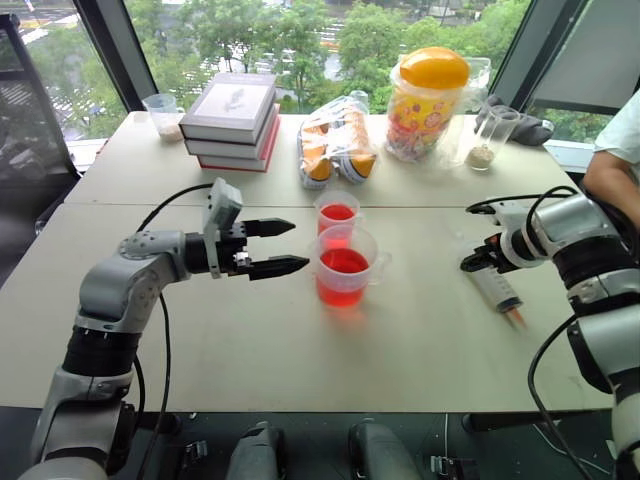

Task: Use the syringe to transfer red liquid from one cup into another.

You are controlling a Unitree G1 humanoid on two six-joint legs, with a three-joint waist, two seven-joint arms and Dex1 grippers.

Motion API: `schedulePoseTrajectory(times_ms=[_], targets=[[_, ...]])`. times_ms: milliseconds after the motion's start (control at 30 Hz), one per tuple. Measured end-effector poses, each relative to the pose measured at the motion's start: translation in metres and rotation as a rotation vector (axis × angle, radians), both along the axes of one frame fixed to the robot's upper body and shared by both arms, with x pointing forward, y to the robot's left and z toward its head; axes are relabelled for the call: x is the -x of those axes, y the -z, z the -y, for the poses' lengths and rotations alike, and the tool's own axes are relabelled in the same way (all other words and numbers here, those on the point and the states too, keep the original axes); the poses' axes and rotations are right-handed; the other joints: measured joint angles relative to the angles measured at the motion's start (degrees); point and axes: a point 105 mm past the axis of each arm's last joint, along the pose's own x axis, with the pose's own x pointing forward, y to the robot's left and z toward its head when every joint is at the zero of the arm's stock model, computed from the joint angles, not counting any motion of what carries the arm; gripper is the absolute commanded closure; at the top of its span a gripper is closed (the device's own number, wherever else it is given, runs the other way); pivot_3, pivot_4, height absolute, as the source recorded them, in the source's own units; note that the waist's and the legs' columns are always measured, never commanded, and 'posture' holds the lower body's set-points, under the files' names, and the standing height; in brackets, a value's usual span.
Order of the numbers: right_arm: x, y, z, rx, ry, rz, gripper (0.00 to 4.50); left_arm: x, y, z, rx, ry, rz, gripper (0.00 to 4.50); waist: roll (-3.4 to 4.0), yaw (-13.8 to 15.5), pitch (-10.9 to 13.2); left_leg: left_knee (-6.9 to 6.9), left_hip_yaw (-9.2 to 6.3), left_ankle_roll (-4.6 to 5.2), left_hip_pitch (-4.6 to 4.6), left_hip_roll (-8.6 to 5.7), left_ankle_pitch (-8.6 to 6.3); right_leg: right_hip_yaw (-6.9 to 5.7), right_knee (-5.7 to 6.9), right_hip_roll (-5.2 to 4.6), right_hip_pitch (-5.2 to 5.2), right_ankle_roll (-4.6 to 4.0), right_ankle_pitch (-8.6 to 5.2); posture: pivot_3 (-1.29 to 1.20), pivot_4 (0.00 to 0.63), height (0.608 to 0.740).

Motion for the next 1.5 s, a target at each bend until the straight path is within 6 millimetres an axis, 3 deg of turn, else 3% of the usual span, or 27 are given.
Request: schedulePoseTrajectory(times_ms=[167,300,400,467,533,633,767,900,1133,1367,1500], targets=[[0.001,-0.004,-0.001,-0.019,0.008,0.004,3.12,-0.002,-0.002,0.002,0.009,0.005,0.001,0.00,0.02,0.1,0.0,-0.01,0.00,0.00,0.00,0.00,0.00,-0.01,0.00,0.00,-0.01,0.02,0.01,0.00,0.150,0.740],[-0.004,-0.028,-0.010,-0.062,-0.021,0.111,3.12,-0.006,-0.007,0.002,0.020,0.010,0.012,0.00,0.04,0.2,0.0,-0.03,0.00,0.00,0.00,0.00,0.00,-0.01,0.00,0.00,-0.02,0.04,0.02,0.00,0.150,0.740],[-0.010,-0.077,-0.041,-0.180,-0.132,0.349,3.12,-0.012,-0.015,0.003,0.035,0.012,0.019,0.00,0.08,0.1,0.0,-0.04,0.00,-0.01,-0.05,0.01,0.00,-0.02,0.06,0.00,-0.09,0.09,0.05,0.00,0.150,0.740],[-0.008,-0.127,-0.074,-0.283,-0.256,0.598,3.12,-0.017,-0.024,0.005,0.047,0.023,0.033,0.00,0.10,0.1,0.0,-0.05,-0.05,-0.01,-0.06,0.04,0.01,-0.05,0.12,0.07,-0.12,0.10,0.06,0.00,0.150,0.740],[0.006,-0.172,-0.107,-0.392,-0.384,0.870,3.12,-0.019,-0.031,0.009,0.059,0.047,0.042,0.00,0.10,0.3,0.0,-0.08,-0.11,-0.04,-0.06,0.05,0.02,-0.14,0.16,0.09,-0.11,0.10,0.05,0.00,0.150,0.740],[0.031,-0.198,-0.138,-0.539,-0.492,1.107,3.12,-0.023,-0.033,0.011,0.056,0.063,0.043,0.00,0.07,0.5,0.0,-0.06,-0.14,-0.06,-0.08,0.04,0.03,-0.20,0.12,0.06,-0.05,0.10,0.05,0.00,0.150,0.740],[0.049,-0.194,-0.160,-0.724,-0.508,1.213,3.12,-0.027,-0.036,0.012,0.053,0.080,0.046,0.00,0.07,0.5,0.0,0.04,-0.13,-0.06,-0.11,0.00,0.03,-0.21,0.05,-0.01,0.04,0.10,0.05,0.00,0.150,0.740],[0.059,-0.167,-0.175,-0.817,-0.507,1.253,3.12,-0.028,-0.041,0.014,0.046,0.098,0.060,0.00,0.07,0.3,0.0,0.02,-0.16,-0.06,-0.10,0.00,0.03,-0.21,0.06,0.03,0.04,0.11,0.05,0.00,0.150,0.740],[0.060,-0.103,-0.193,-0.761,-0.496,1.241,3.12,-0.027,-0.048,0.016,0.040,0.117,0.079,0.00,0.07,0.0,0.0,0.02,-0.19,-0.09,-0.07,0.01,0.05,-0.20,0.10,0.06,0.03,0.10,0.05,0.00,0.150,0.740],[0.058,-0.064,-0.197,-0.695,-0.483,1.223,3.12,-0.033,-0.060,0.015,0.031,0.105,0.100,0.00,0.07,0.1,0.0,0.03,-0.19,-0.10,-0.04,0.00,0.07,-0.20,0.10,0.06,0.06,0.10,0.05,0.00,0.150,0.740],[0.060,-0.060,-0.202,-0.689,-0.490,1.228,3.12,-0.041,-0.072,0.021,0.044,0.102,0.137,0.00,0.07,0.3,0.0,0.03,-0.19,-0.11,-0.04,0.00,0.07,-0.20,0.08,0.06,0.07,0.10,0.05,0.00,0.150,0.740]])
